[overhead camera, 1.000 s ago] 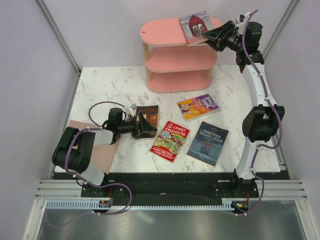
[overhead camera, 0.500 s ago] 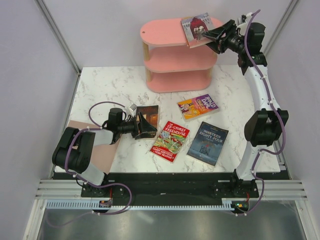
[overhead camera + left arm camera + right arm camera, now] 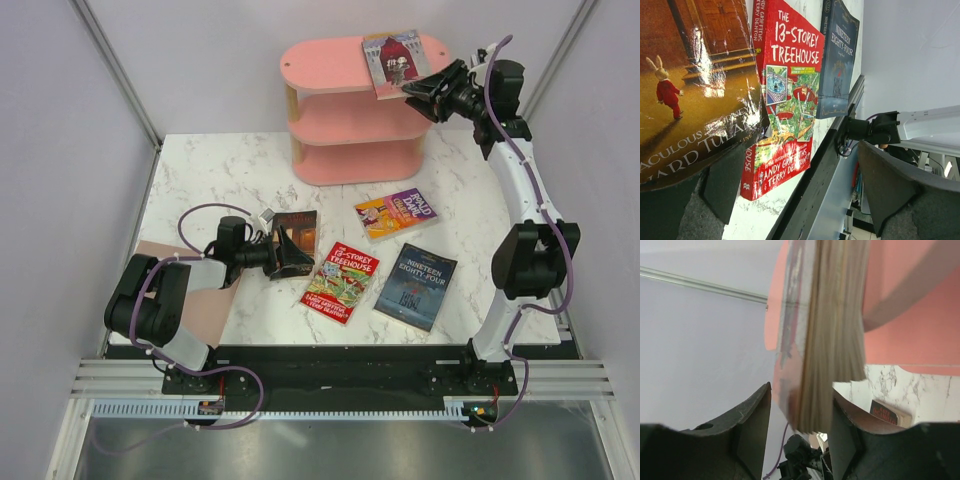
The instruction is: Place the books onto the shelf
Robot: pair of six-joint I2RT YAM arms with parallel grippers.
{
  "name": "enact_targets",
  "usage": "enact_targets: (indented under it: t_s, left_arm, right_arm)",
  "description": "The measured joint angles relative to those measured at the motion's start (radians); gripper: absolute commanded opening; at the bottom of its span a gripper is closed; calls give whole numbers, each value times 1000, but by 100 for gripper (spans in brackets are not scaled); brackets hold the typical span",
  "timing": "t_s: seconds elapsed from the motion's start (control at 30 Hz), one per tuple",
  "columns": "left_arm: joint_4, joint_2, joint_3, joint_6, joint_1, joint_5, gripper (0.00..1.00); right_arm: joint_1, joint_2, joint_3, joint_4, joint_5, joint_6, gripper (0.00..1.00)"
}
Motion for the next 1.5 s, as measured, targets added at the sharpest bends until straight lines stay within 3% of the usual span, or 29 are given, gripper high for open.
enact_targets:
  t_s: [0.37,0.63,0.73,0.83,0.87,0.93,1.2,1.5]
  left_arm:
    - [-9,0,0,2,0,0,100]
    - [-9,0,0,9,0,0,100]
    - [-9,0,0,11,0,0,100]
    - [-9,0,0,15,0,0,100]
    - [-9,0,0,15,0,0,100]
    - [-9,0,0,16,0,0,100]
    - [-9,0,0,18,0,1,100]
    - [-9,0,-8,19,0,1,100]
  right_arm:
    - [28,-78,-139,42,17,-14,56]
    - [67,-174,-215,108,44,-39,67]
    - [76,-215,-245,113,56,-56,60]
    - [87,-231,-259,116,64,-86,30]
    - [93,-233,-261,114,71,-95,13]
    - [113,-233,-261,102,84,-122,0]
    - [205,-152,-159,3,121,-203,0]
    - [212,-72,-53,-148,216,-278,0]
